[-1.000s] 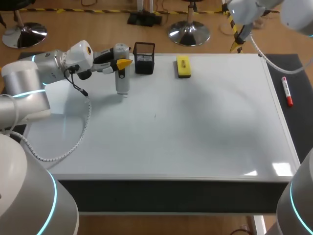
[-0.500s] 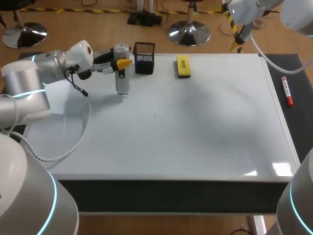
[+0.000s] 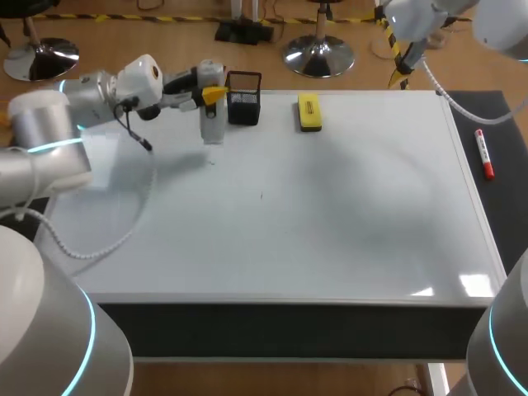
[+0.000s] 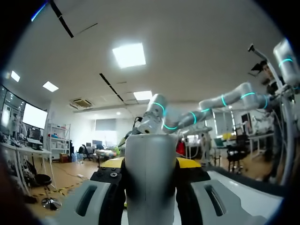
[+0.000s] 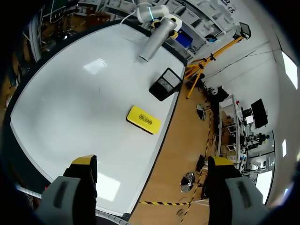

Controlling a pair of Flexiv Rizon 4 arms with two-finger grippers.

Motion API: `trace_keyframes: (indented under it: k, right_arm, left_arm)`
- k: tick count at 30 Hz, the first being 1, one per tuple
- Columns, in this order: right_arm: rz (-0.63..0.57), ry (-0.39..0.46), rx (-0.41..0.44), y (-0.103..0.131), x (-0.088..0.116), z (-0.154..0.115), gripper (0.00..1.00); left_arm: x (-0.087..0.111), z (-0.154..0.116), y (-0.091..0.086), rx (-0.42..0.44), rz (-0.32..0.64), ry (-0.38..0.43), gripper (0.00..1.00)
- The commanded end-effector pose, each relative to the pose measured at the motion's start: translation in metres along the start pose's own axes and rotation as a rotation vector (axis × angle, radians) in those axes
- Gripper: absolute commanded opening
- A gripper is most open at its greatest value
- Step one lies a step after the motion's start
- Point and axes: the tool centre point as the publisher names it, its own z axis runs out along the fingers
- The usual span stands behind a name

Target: Pick up the inspection probe, press it on each red-marked spot on the whiteboard one by one, put down the probe, pick up the eraser, and wipe off all the red marks.

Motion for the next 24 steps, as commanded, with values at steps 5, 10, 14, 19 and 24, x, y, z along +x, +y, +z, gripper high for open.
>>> trace_keyframes:
  k: [5, 10, 14, 19, 24]
  right_arm:
    - [-0.002, 0.004, 0.003, 0.000, 0.000, -0.001, 1.00]
    - [-0.002, 0.004, 0.003, 0.000, 0.000, -0.001, 1.00]
    - [-0.002, 0.004, 0.003, 0.000, 0.000, -0.001, 1.00]
    - [-0.002, 0.004, 0.003, 0.000, 0.000, -0.001, 1.00]
    - [-0.002, 0.004, 0.003, 0.000, 0.000, -0.001, 1.00]
  left_arm:
    - [-0.047, 0.026, -0.040, -0.030, 0.078, 0.117, 0.00]
    - [-0.057, 0.034, -0.062, -0.031, 0.113, 0.151, 0.00]
    - [-0.065, 0.041, -0.067, -0.020, 0.119, 0.165, 0.00]
    - [-0.074, 0.054, -0.064, 0.013, 0.099, 0.193, 0.00]
    - [-0.082, 0.068, -0.062, 0.033, 0.077, 0.221, 0.00]
